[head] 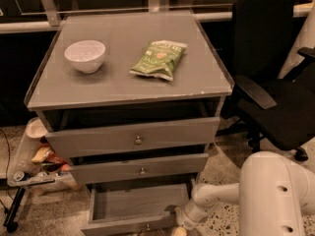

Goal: Open bottom drawer

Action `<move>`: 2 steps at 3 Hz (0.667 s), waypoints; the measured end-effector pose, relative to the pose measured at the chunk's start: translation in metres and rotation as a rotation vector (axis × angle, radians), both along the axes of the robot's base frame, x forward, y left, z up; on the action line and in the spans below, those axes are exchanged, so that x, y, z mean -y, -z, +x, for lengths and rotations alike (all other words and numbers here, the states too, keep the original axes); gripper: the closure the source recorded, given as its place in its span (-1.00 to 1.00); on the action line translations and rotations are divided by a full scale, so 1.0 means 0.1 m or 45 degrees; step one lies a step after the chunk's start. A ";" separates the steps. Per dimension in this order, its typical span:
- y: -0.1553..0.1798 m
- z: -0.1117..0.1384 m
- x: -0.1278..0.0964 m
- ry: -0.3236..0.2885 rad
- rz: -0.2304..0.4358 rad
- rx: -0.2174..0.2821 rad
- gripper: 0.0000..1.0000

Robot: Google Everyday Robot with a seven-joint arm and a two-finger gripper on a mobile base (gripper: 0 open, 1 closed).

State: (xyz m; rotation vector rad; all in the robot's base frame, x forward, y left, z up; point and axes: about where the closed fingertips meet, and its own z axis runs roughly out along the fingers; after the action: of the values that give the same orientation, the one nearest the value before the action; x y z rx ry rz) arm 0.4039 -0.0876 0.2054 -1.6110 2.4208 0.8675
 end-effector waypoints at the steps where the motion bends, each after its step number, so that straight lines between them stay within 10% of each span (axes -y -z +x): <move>1: 0.00 -0.14 0.03 -0.001 -0.012 -0.052 -1.00; 2: 0.00 -0.13 0.03 -0.001 -0.012 -0.052 -1.00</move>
Offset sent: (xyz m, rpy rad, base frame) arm -0.1386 -0.0440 -0.0397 -0.0748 0.3222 0.0218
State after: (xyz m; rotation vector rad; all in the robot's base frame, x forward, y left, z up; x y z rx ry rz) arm 0.3904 -0.0902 0.2053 -1.6133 2.4552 0.8987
